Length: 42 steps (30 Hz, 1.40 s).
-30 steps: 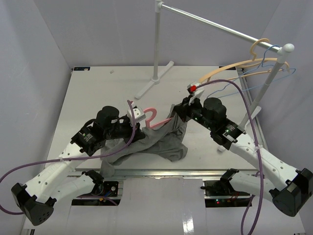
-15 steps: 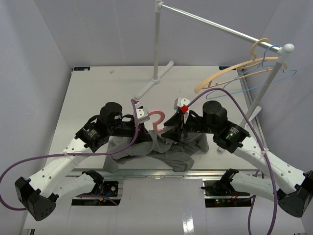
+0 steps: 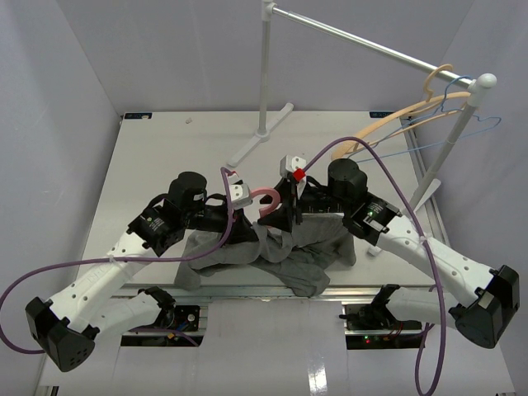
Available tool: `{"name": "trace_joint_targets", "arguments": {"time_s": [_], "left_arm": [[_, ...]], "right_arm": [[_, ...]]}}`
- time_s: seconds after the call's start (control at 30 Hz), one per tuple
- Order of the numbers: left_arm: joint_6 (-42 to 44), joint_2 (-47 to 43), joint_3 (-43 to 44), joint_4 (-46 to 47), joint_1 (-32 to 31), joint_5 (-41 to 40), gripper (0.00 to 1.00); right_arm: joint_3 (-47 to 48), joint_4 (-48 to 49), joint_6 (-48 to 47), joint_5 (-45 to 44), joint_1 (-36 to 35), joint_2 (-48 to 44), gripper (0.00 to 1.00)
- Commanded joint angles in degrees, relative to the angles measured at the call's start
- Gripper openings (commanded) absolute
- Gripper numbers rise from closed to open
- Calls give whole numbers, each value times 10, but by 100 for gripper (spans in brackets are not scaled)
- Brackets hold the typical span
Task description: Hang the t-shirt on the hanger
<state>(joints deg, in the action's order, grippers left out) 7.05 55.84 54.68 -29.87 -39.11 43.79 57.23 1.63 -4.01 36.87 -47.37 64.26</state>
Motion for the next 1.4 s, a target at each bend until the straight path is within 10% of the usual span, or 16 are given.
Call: {"name": "trace_joint_targets", "arguments": {"time_s": [0.0, 0.27, 0.67, 1.37], "left_arm": [[-1, 2, 10, 28, 0, 33, 0], [-17, 2, 24, 32, 1, 0, 0], [-32, -39, 135, -70, 0, -196, 50], [-20, -112, 130, -119, 0, -508, 56]], "right_arm": [[17, 114, 48, 35, -2, 22, 59], [2, 178, 111, 54, -3, 43, 8], [41, 15, 64, -70, -2, -28, 8], [230, -146, 24, -200, 3, -64, 8]]}}
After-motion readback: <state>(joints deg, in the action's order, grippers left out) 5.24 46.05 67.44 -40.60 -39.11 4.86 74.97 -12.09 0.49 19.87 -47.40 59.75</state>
